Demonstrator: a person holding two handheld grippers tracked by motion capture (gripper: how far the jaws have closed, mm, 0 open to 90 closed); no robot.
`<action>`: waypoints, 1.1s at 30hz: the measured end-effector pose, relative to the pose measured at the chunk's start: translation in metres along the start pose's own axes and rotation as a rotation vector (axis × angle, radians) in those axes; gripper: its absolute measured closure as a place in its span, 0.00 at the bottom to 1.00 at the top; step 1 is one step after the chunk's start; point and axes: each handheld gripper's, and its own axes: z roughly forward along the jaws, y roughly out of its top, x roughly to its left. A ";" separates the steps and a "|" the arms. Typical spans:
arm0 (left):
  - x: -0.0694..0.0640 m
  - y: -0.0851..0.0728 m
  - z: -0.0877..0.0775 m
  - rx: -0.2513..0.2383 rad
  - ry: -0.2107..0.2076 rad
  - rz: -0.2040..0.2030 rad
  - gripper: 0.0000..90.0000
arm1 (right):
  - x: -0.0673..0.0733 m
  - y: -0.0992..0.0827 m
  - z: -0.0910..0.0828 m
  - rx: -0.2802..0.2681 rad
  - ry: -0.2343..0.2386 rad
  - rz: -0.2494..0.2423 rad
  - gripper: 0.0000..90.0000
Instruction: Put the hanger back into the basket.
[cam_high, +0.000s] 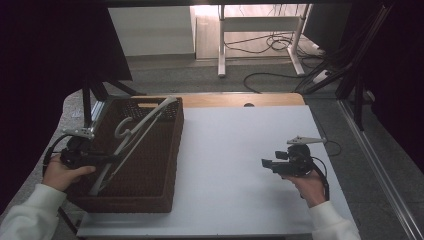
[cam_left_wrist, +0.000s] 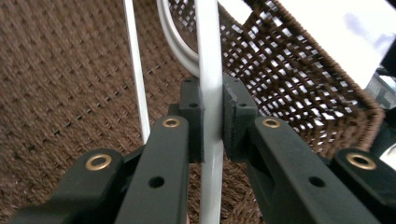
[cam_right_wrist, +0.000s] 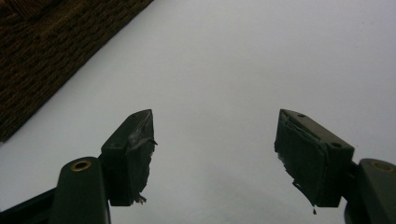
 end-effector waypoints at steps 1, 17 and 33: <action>0.001 0.000 0.002 0.007 0.010 -0.010 0.89 | 0.000 0.000 0.000 0.002 0.000 0.001 0.32; -0.003 0.006 0.006 -0.079 0.112 -0.118 0.26 | -0.001 -0.002 -0.002 0.003 0.001 0.003 0.32; -0.076 0.016 0.021 -0.151 0.200 0.065 0.29 | -0.001 -0.002 -0.005 -0.004 -0.002 0.002 0.32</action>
